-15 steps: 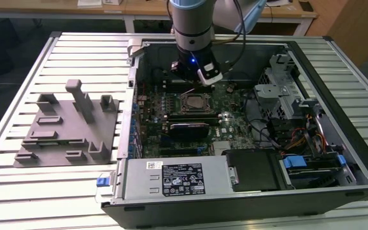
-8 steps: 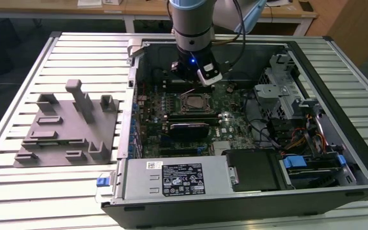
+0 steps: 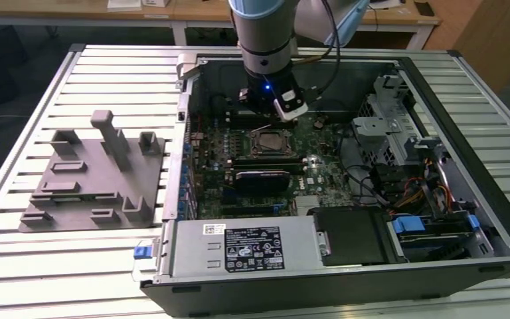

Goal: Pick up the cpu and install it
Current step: 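Install the first cpu locking lever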

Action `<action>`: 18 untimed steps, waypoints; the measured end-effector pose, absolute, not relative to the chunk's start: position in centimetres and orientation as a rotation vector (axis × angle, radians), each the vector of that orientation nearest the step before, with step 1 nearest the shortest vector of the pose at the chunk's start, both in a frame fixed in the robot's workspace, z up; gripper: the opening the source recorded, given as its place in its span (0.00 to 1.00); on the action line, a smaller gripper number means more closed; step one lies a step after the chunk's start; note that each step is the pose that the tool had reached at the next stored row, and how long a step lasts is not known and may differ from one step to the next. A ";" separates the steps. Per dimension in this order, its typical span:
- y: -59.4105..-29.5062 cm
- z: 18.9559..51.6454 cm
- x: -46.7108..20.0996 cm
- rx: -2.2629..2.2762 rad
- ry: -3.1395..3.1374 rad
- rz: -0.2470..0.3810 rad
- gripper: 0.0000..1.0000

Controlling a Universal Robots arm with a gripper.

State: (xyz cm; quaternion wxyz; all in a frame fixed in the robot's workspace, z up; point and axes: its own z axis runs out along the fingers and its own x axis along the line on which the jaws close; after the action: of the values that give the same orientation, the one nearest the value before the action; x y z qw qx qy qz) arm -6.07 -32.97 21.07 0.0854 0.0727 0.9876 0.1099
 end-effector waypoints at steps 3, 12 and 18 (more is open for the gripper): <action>-33.0 21.1 -6.1 0.217 2.945 0.327 0.11; -32.9 20.8 -6.2 0.177 2.951 0.311 0.11; -32.8 20.8 -6.2 0.177 2.950 0.311 0.11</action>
State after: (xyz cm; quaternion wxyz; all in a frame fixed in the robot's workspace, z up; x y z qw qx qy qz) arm -6.22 -32.80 20.78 0.0849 0.0592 0.9891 0.1042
